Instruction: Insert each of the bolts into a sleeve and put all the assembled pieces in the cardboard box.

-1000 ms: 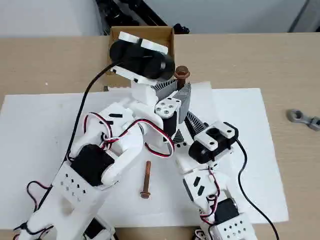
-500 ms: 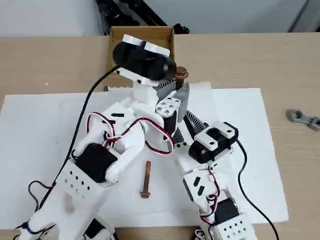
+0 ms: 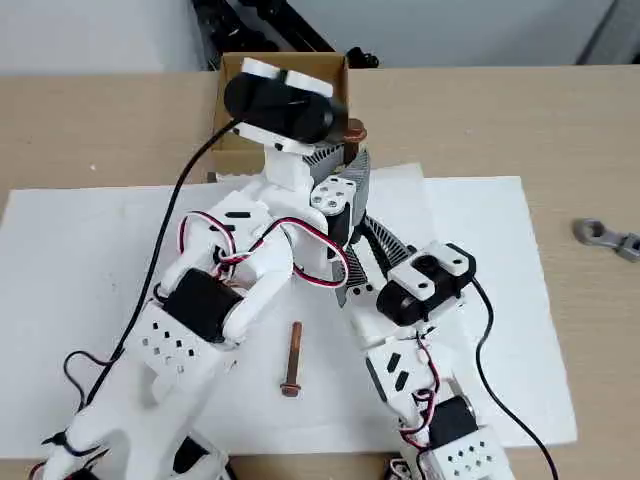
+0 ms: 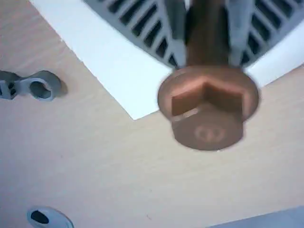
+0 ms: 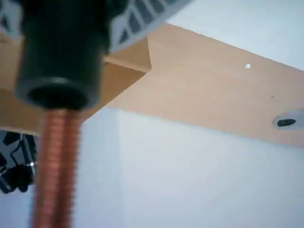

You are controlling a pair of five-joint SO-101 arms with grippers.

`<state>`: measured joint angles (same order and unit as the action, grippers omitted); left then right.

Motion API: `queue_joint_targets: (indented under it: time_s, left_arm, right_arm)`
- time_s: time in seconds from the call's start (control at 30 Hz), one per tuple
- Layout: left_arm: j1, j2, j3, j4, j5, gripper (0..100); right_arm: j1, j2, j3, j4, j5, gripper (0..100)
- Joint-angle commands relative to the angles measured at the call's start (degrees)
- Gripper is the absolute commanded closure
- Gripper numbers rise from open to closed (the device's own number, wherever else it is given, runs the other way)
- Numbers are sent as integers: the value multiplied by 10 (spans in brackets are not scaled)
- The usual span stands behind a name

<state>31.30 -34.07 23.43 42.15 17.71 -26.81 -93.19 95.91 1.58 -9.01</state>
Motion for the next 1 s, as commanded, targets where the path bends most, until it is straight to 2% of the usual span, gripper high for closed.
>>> queue_joint_targets:
  time_s: [0.0, 0.23, 0.63, 0.97]
  left_arm:
    - [1, -1, -7, -18, -4, 995]
    - [4, -1, -7, -14, -3, 995]
    - [22, -36, -12, 53, -4, 995]
    - [24, -36, -14, 54, -4, 980]
  right_arm:
    - [-5, -10, -10, 1, -4, 994]
    - [-5, -10, -8, 1, -4, 994]
    - [-5, -9, -8, 1, -4, 994]
    - [-5, -9, -10, 1, -4, 994]
